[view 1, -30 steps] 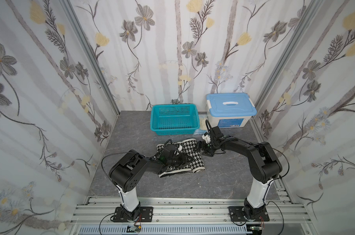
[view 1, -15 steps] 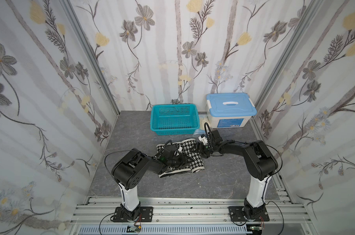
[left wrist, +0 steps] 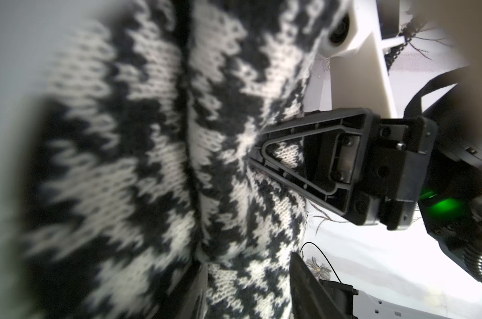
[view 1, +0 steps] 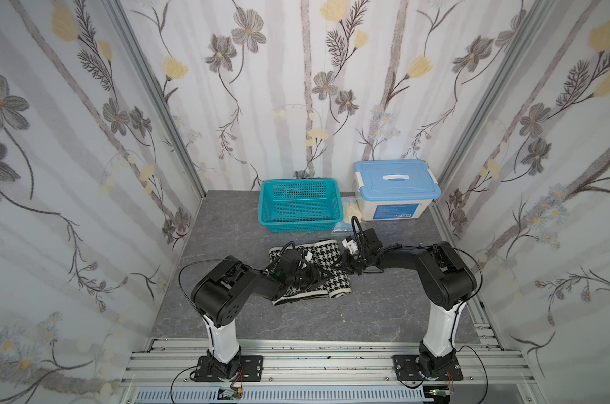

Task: Roll up the scarf and place it into the basket
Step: Roll the scarf at the center of the board.

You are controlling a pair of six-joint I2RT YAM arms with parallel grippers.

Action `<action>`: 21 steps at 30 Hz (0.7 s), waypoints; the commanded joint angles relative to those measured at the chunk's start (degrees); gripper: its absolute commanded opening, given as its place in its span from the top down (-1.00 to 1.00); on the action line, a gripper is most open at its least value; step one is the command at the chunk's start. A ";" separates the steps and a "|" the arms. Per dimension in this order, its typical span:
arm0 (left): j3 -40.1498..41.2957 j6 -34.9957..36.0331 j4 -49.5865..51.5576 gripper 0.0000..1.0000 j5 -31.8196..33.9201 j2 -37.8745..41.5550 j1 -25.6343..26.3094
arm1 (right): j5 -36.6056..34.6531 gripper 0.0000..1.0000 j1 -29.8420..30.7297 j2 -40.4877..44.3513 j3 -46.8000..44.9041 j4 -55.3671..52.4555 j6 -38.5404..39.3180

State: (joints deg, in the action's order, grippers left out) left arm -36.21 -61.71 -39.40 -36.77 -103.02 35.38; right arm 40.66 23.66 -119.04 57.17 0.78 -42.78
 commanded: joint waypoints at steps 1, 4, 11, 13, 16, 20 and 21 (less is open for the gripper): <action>-0.39 1.42 4.20 -0.05 0.12 3.29 -0.39 | -2.48 0.79 0.11 2.63 0.45 -4.26 1.91; -0.87 4.89 11.25 -0.13 -0.10 8.09 -0.94 | -3.98 0.93 0.10 5.31 1.73 -9.84 5.11; -0.28 11.76 24.00 -0.21 -0.02 17.10 -3.13 | -9.91 1.00 0.04 11.40 4.72 -23.36 11.53; 1.17 11.97 24.90 -0.21 0.13 18.97 -3.71 | -12.55 1.00 0.07 13.02 5.30 -26.80 12.81; 1.70 13.09 26.75 -0.20 -0.22 19.96 -3.92 | -15.99 1.00 0.06 14.35 6.56 -31.06 14.45; 1.91 13.81 27.94 -0.20 -0.16 20.69 -3.95 | -22.30 1.00 0.23 15.46 8.97 -36.59 16.12; 1.93 13.90 27.88 -0.20 -0.23 20.57 -3.91 | -24.26 1.00 0.48 15.96 9.61 -37.97 16.46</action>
State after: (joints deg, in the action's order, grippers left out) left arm -34.46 -49.41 -12.86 -36.71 -82.83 31.53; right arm 22.87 23.86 -104.09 65.30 -32.25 -28.86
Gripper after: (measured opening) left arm 0.602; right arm 0.080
